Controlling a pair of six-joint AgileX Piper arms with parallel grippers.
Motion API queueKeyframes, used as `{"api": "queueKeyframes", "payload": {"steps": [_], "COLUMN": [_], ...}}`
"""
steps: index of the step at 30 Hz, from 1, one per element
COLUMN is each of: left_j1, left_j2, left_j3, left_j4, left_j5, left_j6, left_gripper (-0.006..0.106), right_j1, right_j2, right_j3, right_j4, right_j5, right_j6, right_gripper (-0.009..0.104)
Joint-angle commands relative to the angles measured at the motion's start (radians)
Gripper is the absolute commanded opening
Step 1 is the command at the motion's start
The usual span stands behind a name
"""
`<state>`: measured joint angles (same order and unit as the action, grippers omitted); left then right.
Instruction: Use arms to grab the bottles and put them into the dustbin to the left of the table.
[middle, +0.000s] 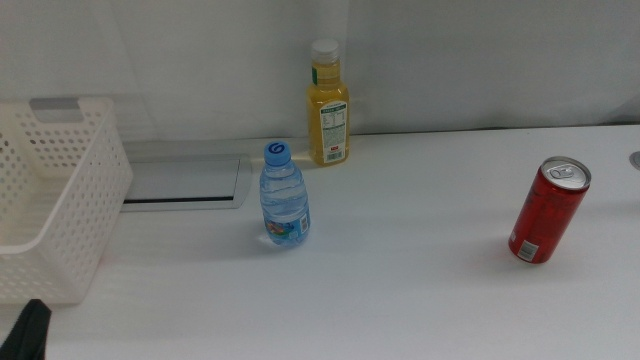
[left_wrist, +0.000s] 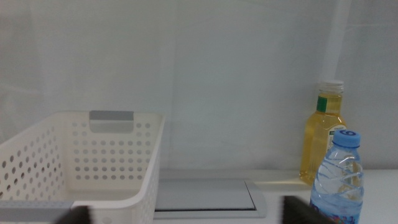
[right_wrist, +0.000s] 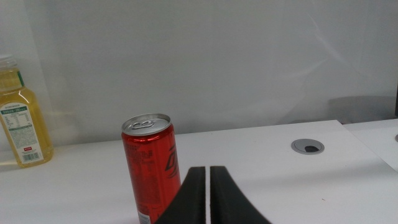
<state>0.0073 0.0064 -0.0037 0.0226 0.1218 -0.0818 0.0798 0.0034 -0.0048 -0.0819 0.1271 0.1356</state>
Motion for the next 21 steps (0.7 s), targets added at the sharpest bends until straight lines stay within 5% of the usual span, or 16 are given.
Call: {"api": "queueKeyframes", "payload": {"steps": [1,11,15,18,19,21], "left_j1": [-0.006,-0.006,-0.006,-0.006,-0.006,-0.007], "left_j2": [-0.034,-0.034,-0.034,-0.034,-0.034,-0.034], "left_j3": [0.040,0.040,0.040,0.040,0.040,0.040], "left_j4": [-0.004,-0.004,-0.013,-0.011,-0.016,-0.010], "left_j5": [0.008,0.016,-0.047,-0.047,-0.047,-0.050], "left_j6": [0.012,0.012,-0.080,-0.156,-0.166,-0.196], "left_gripper": [-0.003,-0.003,0.017,0.060,0.092,0.091], "right_j1": [-0.007,-0.007,-0.007,-0.007,-0.007,-0.007], "right_j2": [-0.032,-0.032,-0.032,-0.032,-0.032,-0.032], "right_j3": [0.041,0.041,0.041,0.041,0.041,0.041], "right_j4": [-0.008,-0.003,0.020,0.089,0.136,0.142], "right_j5": [-0.005,-0.006,-0.053,-0.058,-0.064,-0.060], "right_j6": [-0.005,-0.005,-0.005,-0.005,-0.005,-0.005], "right_gripper": [-0.003,-0.003,0.003,0.025,0.054,0.094]}}
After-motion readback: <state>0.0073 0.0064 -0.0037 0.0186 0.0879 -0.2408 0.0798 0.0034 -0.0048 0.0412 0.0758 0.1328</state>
